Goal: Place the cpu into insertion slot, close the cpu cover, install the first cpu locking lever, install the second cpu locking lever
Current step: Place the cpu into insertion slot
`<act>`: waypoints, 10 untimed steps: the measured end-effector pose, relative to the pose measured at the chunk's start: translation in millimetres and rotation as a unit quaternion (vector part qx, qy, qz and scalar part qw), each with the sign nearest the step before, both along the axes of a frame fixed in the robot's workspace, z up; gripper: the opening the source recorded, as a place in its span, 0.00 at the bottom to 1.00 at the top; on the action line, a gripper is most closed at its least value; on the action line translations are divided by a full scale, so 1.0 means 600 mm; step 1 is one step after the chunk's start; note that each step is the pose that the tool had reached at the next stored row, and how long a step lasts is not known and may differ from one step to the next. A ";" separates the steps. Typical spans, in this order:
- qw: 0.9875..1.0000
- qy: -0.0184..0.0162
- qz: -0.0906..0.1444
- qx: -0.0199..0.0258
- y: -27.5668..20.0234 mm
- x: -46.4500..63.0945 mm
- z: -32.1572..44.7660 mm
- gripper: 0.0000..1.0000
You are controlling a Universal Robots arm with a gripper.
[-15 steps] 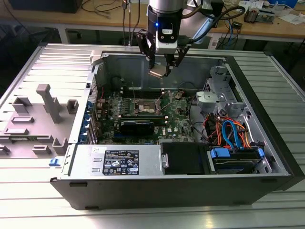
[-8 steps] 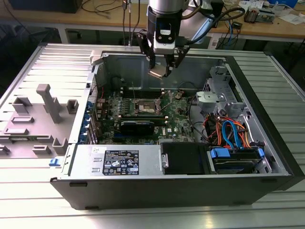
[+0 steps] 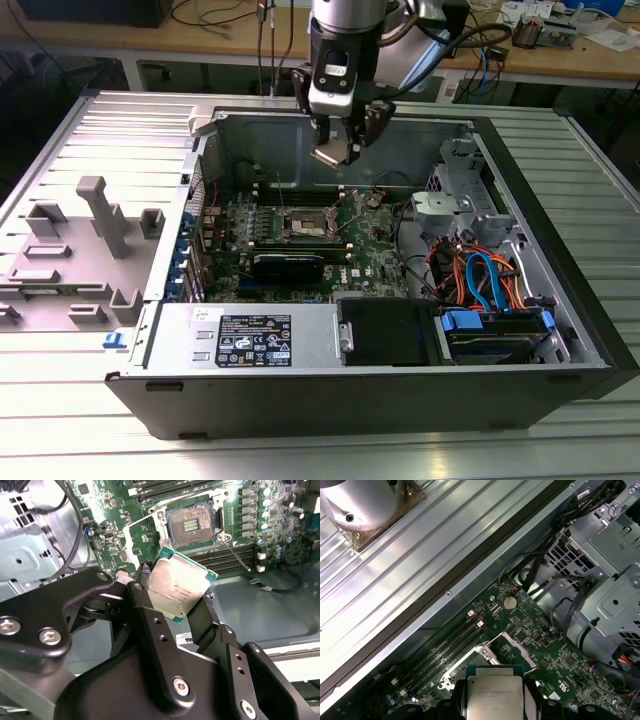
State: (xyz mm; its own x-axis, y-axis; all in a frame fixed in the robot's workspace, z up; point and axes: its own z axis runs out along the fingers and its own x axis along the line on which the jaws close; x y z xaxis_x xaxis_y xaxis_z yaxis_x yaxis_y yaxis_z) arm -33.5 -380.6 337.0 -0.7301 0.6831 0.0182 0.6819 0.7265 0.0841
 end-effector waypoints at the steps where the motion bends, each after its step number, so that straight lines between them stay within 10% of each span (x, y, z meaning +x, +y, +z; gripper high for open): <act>1: 1.000 0.000 -0.003 0.000 -0.0004 0.000 0.000 0.55; 10: 1.000 0.000 -0.005 0.000 -0.0034 0.000 -0.001 0.55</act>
State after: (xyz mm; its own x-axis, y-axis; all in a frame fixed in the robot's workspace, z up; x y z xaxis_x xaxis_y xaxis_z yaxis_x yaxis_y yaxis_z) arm -33.5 -382.6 336.4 -0.7237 0.6899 0.0182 0.6886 0.7202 0.0843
